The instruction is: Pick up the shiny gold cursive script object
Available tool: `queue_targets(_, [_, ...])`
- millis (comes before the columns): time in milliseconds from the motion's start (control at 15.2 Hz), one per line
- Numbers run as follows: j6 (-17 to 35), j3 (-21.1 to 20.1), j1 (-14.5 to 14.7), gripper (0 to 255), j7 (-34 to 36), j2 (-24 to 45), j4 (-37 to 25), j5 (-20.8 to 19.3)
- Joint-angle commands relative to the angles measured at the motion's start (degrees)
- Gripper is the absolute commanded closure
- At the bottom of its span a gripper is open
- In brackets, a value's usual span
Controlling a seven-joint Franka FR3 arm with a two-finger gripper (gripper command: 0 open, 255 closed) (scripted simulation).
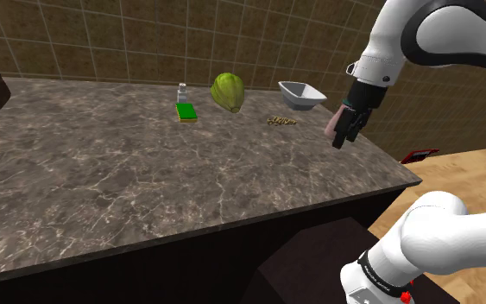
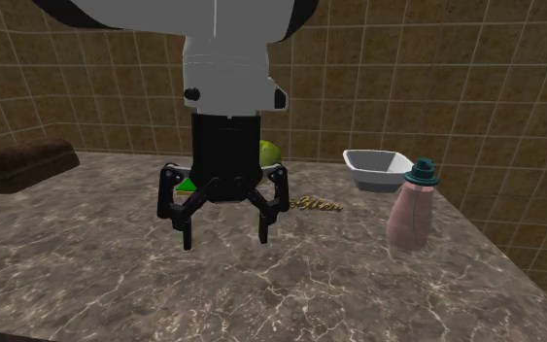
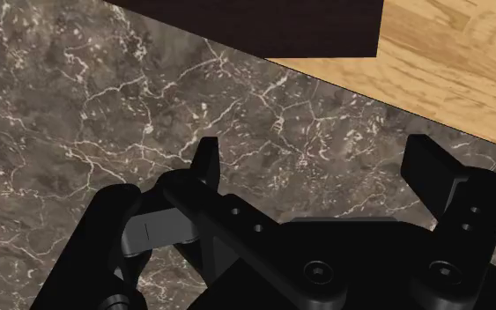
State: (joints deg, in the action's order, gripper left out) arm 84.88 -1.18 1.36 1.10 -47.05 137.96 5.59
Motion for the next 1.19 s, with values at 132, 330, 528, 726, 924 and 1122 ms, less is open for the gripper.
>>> queue_targets(132, [3.2, 1.0, -0.4, 0, -2.3, 2.4, 0.5, -2.0])
queue_targets(330, [8.2, 2.5, -1.1, 0, -5.5, 6.4, 0.6, -4.7])
queue_targets(528, [13.1, 3.9, -1.7, 0, -8.4, 11.0, 0.1, -7.2])
queue_targets(726, [17.8, 5.3, -2.2, 0, -11.1, 15.9, -1.1, -9.4])
queue_targets(924, [22.3, 6.6, -2.8, 0, -13.6, 21.2, -2.9, -11.3])
queue_targets(1122, [26.5, 7.8, -3.3, 0, -15.9, 26.6, -5.5, -12.9])
